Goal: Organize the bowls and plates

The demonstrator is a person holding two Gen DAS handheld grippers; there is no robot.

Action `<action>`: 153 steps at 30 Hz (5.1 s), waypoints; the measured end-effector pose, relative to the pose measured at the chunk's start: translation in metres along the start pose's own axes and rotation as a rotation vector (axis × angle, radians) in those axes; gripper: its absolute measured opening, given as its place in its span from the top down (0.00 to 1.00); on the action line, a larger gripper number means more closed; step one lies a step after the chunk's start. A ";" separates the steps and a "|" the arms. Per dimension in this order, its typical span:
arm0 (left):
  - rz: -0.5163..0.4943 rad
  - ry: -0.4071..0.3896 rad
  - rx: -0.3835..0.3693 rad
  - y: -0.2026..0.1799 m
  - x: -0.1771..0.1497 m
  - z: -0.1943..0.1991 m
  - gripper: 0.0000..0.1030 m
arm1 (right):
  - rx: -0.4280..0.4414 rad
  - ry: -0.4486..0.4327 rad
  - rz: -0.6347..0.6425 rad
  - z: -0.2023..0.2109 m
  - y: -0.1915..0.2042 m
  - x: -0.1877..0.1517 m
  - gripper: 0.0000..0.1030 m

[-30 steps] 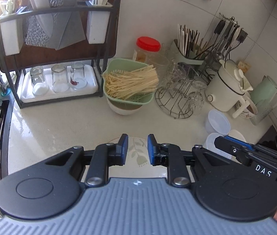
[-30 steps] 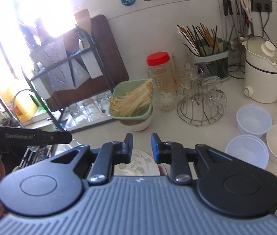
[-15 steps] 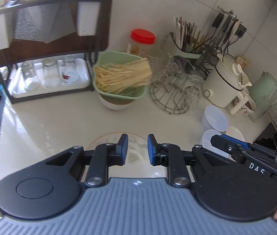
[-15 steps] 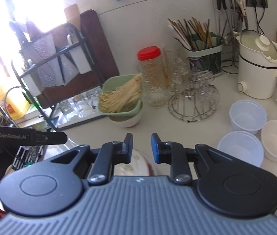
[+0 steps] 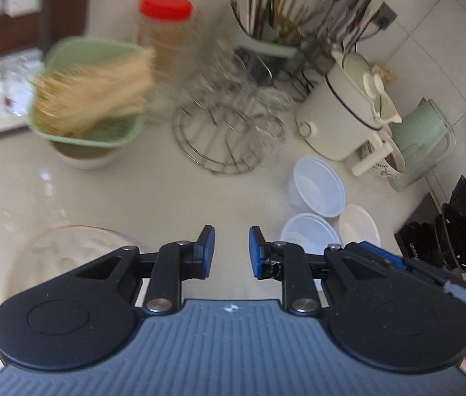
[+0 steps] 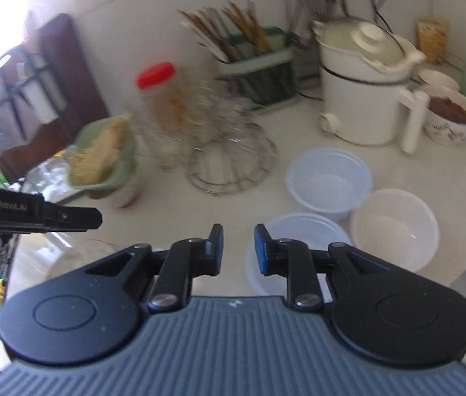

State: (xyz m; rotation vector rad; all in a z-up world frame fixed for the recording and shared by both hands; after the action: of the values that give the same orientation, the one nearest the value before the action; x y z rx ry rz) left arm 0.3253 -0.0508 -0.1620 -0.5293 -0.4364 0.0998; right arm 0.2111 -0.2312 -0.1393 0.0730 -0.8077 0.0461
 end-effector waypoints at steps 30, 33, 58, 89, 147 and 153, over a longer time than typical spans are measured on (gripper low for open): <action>-0.119 0.317 0.035 -0.061 -0.033 -0.151 0.76 | 0.038 0.238 -0.271 -0.058 -0.093 -0.059 0.59; -0.128 0.332 0.063 -0.063 -0.034 -0.155 0.82 | 0.035 0.262 -0.277 -0.062 -0.091 -0.059 0.59; -0.104 0.237 0.122 -0.053 -0.026 -0.126 0.74 | 0.129 0.255 -0.228 -0.067 -0.074 -0.057 0.65; 0.024 0.181 0.080 -0.002 -0.008 -0.104 0.93 | 0.176 0.268 -0.139 -0.092 -0.036 -0.040 0.76; -0.224 -0.131 0.038 -0.039 -0.023 0.029 0.91 | -0.050 -0.028 -0.060 0.035 -0.004 0.004 0.75; -0.265 -0.117 0.018 -0.066 -0.022 0.008 0.91 | -0.086 -0.020 -0.063 0.039 -0.027 -0.001 0.75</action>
State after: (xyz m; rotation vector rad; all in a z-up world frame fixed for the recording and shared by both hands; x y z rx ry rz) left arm 0.3010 -0.1083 -0.1298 -0.4455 -0.6160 -0.1205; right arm 0.1837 -0.2614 -0.1143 0.0175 -0.8257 -0.0492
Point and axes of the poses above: each gripper's, at about its wrist camera, not at the fingertips, and z roughly against the way its jaws point, y to its left, x to its top, the point moved 6 cm from there along -z, roughly the way its jaws point, and after that the axes turned 15 degrees about z, right-handed, at the moved point
